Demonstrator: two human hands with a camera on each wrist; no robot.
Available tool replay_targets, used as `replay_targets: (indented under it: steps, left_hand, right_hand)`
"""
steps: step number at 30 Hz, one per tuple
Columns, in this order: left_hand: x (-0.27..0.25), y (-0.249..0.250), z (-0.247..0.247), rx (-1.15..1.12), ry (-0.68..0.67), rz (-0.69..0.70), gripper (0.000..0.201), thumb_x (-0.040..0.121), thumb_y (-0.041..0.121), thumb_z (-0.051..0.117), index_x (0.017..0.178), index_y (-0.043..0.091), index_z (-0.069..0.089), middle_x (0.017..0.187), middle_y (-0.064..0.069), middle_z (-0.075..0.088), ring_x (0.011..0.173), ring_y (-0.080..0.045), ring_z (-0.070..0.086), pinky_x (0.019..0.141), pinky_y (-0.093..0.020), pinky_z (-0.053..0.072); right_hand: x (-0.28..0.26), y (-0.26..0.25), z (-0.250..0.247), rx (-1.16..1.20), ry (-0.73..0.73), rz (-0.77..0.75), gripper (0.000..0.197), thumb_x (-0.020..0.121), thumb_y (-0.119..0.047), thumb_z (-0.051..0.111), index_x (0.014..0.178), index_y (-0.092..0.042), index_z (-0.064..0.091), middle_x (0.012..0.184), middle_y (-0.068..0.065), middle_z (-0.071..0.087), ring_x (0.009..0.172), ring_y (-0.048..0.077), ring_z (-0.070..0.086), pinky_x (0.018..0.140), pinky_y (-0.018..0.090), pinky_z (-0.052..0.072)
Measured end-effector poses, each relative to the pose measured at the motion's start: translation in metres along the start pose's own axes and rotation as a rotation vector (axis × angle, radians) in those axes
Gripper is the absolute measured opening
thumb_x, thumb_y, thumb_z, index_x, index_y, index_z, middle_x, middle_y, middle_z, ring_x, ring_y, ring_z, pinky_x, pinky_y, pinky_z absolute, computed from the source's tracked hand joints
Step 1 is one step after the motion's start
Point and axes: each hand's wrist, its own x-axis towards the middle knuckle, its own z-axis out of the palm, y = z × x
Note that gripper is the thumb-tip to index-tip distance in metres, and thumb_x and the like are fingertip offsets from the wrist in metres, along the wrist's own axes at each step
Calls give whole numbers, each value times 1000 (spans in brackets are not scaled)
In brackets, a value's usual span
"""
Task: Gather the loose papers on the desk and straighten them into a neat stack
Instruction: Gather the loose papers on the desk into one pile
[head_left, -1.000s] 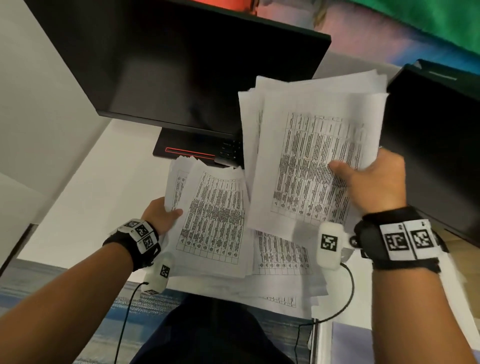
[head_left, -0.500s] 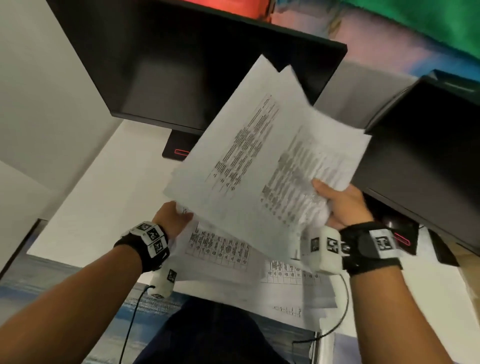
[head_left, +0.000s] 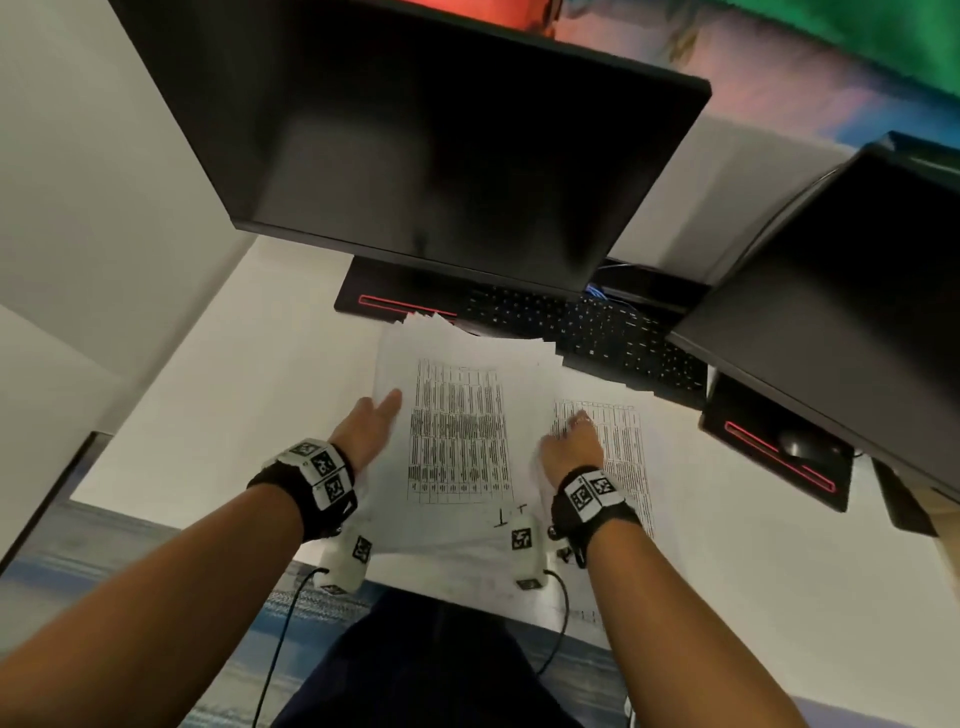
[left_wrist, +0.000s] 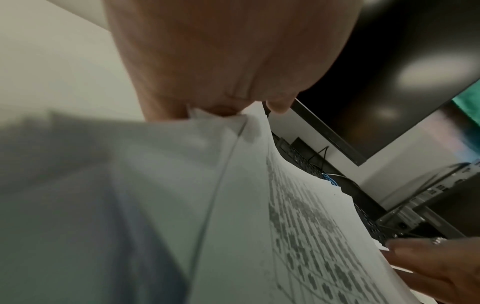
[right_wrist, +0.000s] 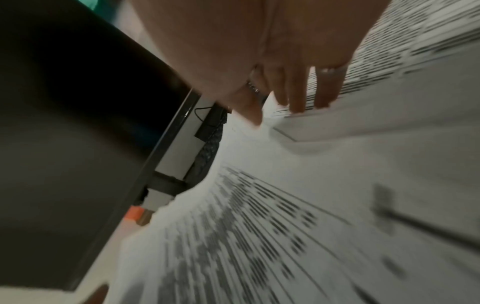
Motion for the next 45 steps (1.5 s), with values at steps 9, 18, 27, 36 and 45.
replay_targets:
  steps: [9, 18, 27, 36, 45]
  left_hand:
    - [4, -11, 13, 184, 138, 162, 45, 89, 23, 67, 127, 4, 50, 119, -14, 65, 104, -31, 63, 84, -35, 49]
    - [-65, 57, -30, -238, 9, 669, 33, 91, 16, 67, 121, 23, 58, 107, 22, 71, 104, 6, 65, 85, -10, 49]
    - [-69, 68, -22, -283, 44, 737, 76, 76, 20, 82, 137, 8, 37, 129, -2, 56, 117, -4, 60, 91, -21, 54]
    - [-46, 81, -10, -89, 236, 643, 33, 87, 23, 72, 111, 1, 69, 104, -10, 73, 65, 13, 60, 60, -4, 48]
    - [-17, 35, -35, 140, 171, 225, 30, 88, 27, 70, 109, 4, 70, 88, -10, 71, 63, -12, 57, 57, -23, 43]
  right_hand:
    - [-2, 28, -14, 120, 83, 13, 75, 94, -26, 64, 155, -13, 23, 159, 8, 32, 142, 28, 37, 113, 34, 32]
    - [-29, -24, -57, 591, 61, -243, 47, 73, -12, 84, 117, -12, 65, 109, 1, 75, 98, 14, 72, 91, 38, 57]
    - [-62, -45, -78, 708, 128, -566, 58, 66, 2, 87, 118, -14, 65, 111, 6, 72, 102, 19, 71, 86, 36, 60]
    - [10, 52, -77, -222, 262, 165, 123, 58, -66, 81, 154, -16, 21, 159, 14, 28, 142, 35, 33, 114, 51, 33]
    - [18, 90, -71, -270, 273, 278, 111, 64, -50, 86, 147, -8, 26, 143, 19, 45, 129, 39, 46, 101, 51, 47]
